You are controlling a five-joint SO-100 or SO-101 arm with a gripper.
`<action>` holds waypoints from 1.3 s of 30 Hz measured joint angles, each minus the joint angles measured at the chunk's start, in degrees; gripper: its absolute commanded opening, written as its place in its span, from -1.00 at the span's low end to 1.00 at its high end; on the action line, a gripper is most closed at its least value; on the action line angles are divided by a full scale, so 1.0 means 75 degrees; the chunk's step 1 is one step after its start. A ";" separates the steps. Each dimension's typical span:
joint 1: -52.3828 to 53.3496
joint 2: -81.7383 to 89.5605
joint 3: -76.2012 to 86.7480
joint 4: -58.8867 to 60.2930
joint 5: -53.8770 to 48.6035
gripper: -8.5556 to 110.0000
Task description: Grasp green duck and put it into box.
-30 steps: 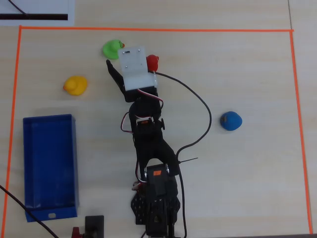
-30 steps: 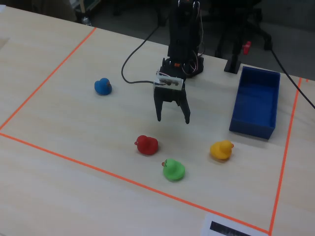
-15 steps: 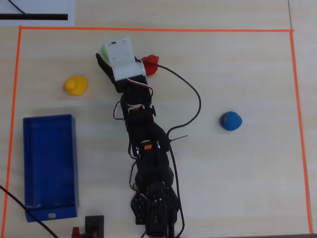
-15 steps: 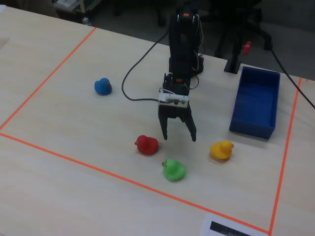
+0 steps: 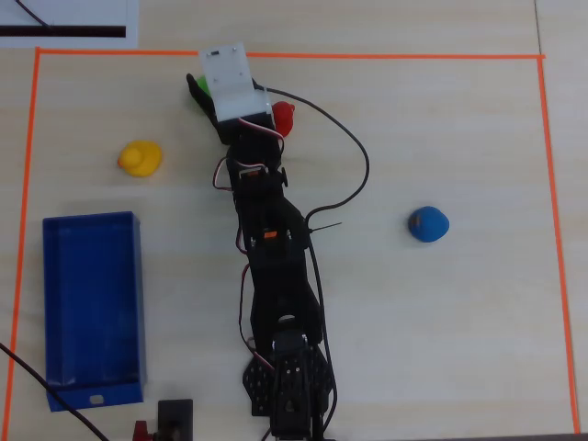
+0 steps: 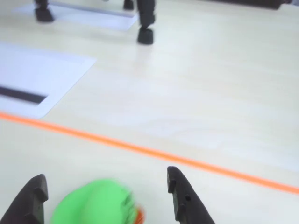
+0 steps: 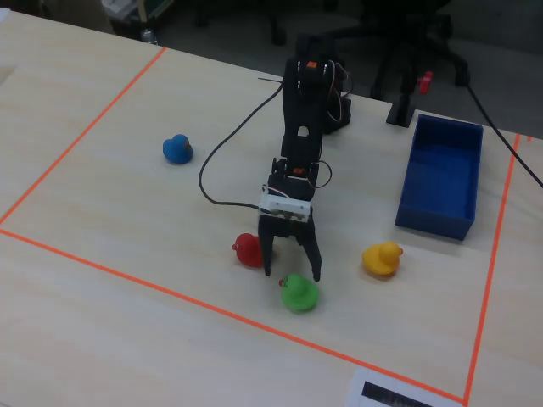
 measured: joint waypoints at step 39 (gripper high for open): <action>0.0012 0.1125 -0.0738 0.4207 0.3668 -0.86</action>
